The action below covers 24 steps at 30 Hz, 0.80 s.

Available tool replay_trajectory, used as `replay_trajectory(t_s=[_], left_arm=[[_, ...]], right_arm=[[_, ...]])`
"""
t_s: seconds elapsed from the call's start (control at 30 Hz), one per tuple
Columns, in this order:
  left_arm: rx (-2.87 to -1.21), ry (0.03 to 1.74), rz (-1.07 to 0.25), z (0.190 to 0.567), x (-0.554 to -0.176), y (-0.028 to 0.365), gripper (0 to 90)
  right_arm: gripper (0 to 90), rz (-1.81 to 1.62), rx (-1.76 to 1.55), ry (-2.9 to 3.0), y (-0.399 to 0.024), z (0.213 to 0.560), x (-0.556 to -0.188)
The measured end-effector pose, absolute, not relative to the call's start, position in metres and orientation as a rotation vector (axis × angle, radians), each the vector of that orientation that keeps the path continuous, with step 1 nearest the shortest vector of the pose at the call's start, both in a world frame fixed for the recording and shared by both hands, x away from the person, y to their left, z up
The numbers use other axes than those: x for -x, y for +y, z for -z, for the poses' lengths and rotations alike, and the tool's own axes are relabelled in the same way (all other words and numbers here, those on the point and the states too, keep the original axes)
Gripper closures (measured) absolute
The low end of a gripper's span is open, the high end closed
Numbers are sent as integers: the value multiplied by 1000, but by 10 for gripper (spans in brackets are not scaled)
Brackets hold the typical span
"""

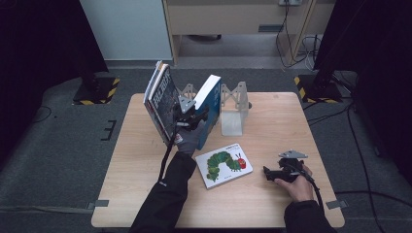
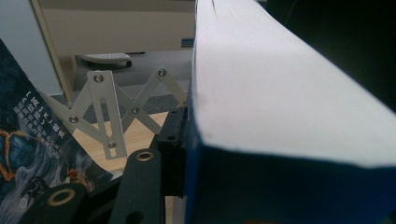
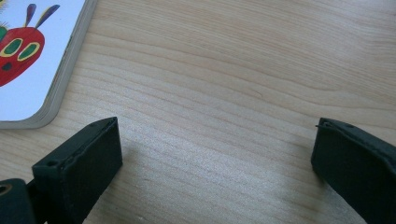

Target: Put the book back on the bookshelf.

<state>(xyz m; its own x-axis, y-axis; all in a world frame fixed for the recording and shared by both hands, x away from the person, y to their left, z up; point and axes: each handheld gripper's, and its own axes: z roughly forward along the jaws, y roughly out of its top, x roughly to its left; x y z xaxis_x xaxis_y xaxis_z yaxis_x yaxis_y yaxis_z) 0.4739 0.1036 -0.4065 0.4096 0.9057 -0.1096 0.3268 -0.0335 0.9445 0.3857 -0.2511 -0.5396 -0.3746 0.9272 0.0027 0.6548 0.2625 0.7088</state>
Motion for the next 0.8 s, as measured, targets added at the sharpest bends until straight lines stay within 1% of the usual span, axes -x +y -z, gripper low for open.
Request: replay_trajectory(t_s=[0.2,0.37,0.63,0.8], left_arm=[[-1593,1078,-646,412,-459,117,549],[-1612,1050,-646,420,-446,125,561],[-1607,1059,-702,421,-444,121,597],[-1588,1085,-707,421,-447,118,597]], right_arm=[[22,-885,-1435,2123,-251,540,-386],[22,-885,-1435,2123,-251,540,-386],[22,-885,-1435,2123,-251,540,-386],[22,-884,-1435,2123,-251,540,-386]])
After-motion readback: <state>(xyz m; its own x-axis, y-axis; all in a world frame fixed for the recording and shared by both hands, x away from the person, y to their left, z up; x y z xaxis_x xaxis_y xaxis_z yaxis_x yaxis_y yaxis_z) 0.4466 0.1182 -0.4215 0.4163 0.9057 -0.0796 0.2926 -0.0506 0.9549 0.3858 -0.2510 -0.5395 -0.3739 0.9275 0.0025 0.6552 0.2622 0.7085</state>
